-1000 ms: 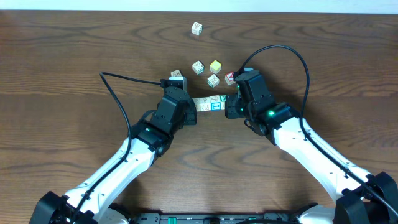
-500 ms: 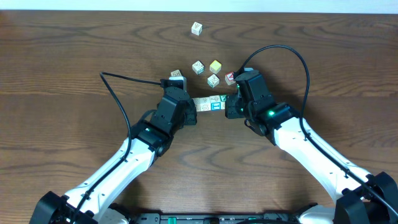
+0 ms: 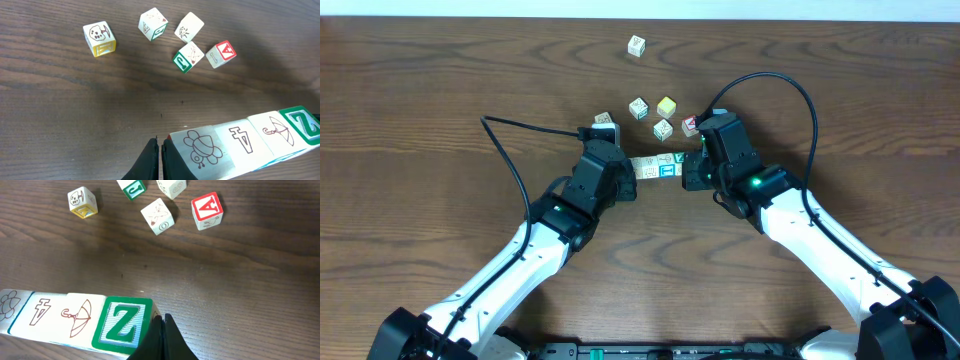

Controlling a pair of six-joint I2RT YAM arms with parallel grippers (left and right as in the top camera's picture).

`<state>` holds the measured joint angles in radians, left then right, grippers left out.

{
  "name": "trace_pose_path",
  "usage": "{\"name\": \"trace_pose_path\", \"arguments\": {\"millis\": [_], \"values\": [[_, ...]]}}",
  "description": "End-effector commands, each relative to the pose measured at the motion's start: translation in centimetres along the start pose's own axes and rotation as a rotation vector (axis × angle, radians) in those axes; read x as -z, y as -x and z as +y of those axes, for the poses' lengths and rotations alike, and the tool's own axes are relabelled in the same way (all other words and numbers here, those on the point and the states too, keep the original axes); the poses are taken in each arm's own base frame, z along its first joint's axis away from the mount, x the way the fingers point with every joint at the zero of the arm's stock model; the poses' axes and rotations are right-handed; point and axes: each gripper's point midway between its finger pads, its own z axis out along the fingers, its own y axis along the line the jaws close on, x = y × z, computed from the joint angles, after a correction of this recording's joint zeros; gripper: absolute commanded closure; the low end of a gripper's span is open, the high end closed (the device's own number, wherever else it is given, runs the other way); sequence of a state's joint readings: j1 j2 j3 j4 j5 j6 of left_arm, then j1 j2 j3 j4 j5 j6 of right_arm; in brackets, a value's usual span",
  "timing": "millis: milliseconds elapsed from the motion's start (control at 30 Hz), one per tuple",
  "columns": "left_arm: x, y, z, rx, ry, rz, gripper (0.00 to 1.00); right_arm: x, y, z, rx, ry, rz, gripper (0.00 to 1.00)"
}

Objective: Lift 4 blocks

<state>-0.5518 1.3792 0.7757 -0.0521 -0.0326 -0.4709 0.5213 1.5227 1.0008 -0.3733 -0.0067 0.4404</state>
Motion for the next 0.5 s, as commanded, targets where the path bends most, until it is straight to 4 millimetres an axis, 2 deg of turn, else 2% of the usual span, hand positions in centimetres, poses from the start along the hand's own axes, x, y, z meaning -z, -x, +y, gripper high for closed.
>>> {"name": "trace_pose_path", "arguments": {"millis": [0, 467], "values": [[1.24, -1.41, -6.24, -0.044, -0.26, 0.078, 0.93, 1.93, -1.71, 7.83, 0.059, 0.309, 0.074, 0.99], [1.28, -1.51, -6.39, -0.044, -0.269, 0.084, 0.93, 1.93, -1.7, 7.83, 0.059, 0.309, 0.074, 0.99]]}}
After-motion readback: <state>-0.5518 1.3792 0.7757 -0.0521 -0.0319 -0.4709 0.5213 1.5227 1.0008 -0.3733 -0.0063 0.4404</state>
